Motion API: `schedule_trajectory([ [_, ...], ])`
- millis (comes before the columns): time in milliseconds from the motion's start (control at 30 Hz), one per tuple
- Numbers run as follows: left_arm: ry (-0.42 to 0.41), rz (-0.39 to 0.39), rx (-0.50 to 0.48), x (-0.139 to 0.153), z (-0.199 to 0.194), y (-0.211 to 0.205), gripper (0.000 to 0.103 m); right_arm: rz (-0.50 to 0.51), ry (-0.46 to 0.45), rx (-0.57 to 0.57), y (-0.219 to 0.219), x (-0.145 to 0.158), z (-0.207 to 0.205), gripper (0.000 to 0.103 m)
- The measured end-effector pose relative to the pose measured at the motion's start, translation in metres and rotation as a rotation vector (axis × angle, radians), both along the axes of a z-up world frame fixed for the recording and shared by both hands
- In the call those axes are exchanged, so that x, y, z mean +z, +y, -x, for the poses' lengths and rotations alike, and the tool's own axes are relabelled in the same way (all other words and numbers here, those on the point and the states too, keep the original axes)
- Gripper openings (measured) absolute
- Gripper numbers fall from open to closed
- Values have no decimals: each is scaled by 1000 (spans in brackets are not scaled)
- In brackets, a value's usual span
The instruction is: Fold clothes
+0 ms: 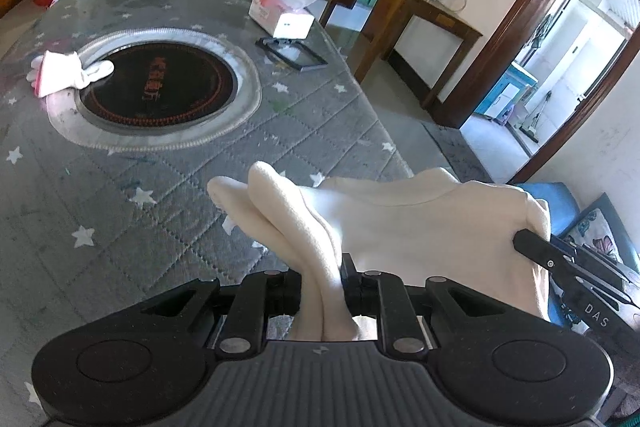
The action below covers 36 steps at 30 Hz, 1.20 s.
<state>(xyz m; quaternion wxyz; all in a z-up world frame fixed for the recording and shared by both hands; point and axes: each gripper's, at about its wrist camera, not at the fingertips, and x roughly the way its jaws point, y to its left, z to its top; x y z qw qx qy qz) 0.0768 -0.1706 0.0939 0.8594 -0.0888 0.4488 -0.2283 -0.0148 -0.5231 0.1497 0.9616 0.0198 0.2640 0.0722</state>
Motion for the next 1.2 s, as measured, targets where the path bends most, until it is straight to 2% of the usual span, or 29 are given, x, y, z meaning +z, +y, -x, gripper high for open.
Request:
schedule_trajectory([
  [467,69,-50,-4,-39,-9,-3,22,11,121,-30,-7,-56,-11,13],
  [667,70,-70,-4,-46,-9,0,25,15,149,-32,-11,-66,-13,14],
  [767,69,-81,-9,-49,-8,0,26,25,152,-29,-11,-65,-12,19],
  [867,62,-94,-10,-51,-6,2,33,47,146,-35,-9,-63,-11,21],
  [967,60,-107,-11,-54,-5,6,40,67,137,-44,-9,-61,-8,32],
  [1033,59,-116,-6,-55,-5,11,45,77,127,-45,-7,-60,-6,33],
  [1100,53,-128,0,-56,-4,16,49,89,114,-35,-3,-57,-4,41],
  [1200,44,-140,6,-56,-2,23,53,106,97,-10,5,-55,0,42],
])
